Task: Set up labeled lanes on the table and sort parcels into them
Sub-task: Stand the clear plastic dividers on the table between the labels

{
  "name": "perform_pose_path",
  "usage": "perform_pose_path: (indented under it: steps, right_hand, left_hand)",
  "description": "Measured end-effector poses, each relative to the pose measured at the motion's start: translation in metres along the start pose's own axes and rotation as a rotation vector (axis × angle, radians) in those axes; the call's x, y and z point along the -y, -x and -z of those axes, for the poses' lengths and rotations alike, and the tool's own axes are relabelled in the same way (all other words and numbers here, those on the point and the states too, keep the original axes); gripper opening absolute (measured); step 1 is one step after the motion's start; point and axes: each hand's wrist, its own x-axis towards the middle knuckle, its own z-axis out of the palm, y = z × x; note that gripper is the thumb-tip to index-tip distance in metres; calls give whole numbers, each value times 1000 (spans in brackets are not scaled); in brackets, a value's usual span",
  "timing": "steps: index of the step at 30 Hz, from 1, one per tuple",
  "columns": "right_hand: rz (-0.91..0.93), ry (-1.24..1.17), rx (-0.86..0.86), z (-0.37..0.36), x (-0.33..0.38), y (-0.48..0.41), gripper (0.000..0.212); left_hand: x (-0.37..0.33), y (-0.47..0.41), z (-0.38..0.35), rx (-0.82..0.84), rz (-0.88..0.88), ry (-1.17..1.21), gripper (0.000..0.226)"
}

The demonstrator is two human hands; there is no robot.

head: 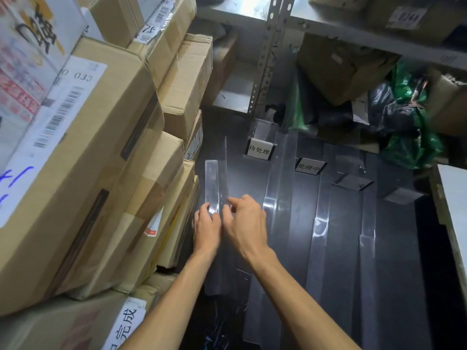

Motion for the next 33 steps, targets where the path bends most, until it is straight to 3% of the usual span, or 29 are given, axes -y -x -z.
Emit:
perform_pose_path:
  steps: [10, 14, 24, 33]
  right_hand:
    - [83, -74, -176, 19, -7, 17, 21]
    - [69, -89, -173, 26, -12, 21, 23]
    - [114, -68, -175, 37, -21, 42, 23]
    - [132, -231, -303, 98, -38, 66, 23]
  left_hand:
    - [-1, 17, -5, 4, -43, 6, 57]
    - [0, 26, -7, 61, -23, -50, 64]
    - [-6, 42, -7, 73, -70, -77, 59]
    - [-40, 81, -18, 1, -208, 15, 48]
